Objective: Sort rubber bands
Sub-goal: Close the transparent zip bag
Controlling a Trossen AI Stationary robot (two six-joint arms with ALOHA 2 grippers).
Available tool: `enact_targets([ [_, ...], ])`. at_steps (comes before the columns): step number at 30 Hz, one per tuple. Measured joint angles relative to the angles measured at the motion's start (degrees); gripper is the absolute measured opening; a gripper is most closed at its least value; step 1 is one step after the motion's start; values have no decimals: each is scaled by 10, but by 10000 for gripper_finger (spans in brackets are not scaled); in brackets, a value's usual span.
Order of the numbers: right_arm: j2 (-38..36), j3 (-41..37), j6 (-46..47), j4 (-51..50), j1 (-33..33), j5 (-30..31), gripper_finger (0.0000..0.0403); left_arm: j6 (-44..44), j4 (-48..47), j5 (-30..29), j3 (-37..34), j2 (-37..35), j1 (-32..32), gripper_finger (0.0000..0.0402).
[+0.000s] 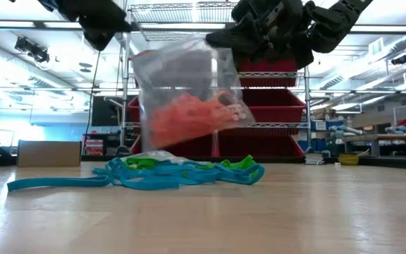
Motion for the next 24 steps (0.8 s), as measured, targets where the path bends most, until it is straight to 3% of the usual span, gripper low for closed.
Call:
enact_targets([
  [6,-31,0,-2,-5,12,-9,0,27,0,-84,-5,21,1,125],
  [15,-98,0,-31,-79,37,14,0,42,160,-100,-58,21,1,123],
  [24,-136,0,-41,-100,56,33,0,30,487,-110,-215,21,1,123],
])
